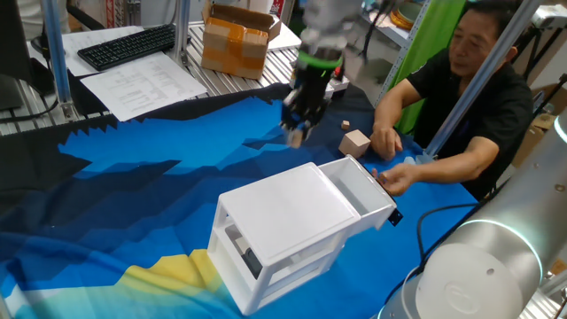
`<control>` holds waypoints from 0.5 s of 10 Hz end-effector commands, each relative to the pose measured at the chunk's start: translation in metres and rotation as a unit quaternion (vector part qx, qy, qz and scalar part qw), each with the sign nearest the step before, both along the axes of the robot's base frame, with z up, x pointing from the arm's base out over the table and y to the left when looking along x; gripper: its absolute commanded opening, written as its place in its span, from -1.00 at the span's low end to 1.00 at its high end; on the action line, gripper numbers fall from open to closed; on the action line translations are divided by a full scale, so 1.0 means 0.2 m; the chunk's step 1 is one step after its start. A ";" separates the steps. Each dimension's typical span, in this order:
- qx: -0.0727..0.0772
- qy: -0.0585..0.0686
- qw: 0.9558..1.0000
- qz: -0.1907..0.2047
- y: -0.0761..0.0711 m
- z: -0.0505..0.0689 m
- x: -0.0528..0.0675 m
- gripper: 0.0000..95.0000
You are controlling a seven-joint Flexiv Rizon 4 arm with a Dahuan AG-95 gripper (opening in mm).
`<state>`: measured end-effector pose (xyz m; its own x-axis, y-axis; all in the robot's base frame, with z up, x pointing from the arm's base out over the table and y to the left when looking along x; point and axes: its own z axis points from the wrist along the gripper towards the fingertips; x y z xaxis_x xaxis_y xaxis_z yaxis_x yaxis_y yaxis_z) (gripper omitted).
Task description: Put things in the drawer
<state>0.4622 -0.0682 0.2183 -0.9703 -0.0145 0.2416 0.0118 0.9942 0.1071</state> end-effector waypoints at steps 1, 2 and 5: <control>-0.025 0.028 0.999 -0.005 -0.02 0.07 0.01 -1.00; -0.022 0.033 0.999 -0.012 -0.02 0.07 0.01 -1.00; -0.034 0.044 0.998 -0.006 0.03 0.07 -0.02 -1.00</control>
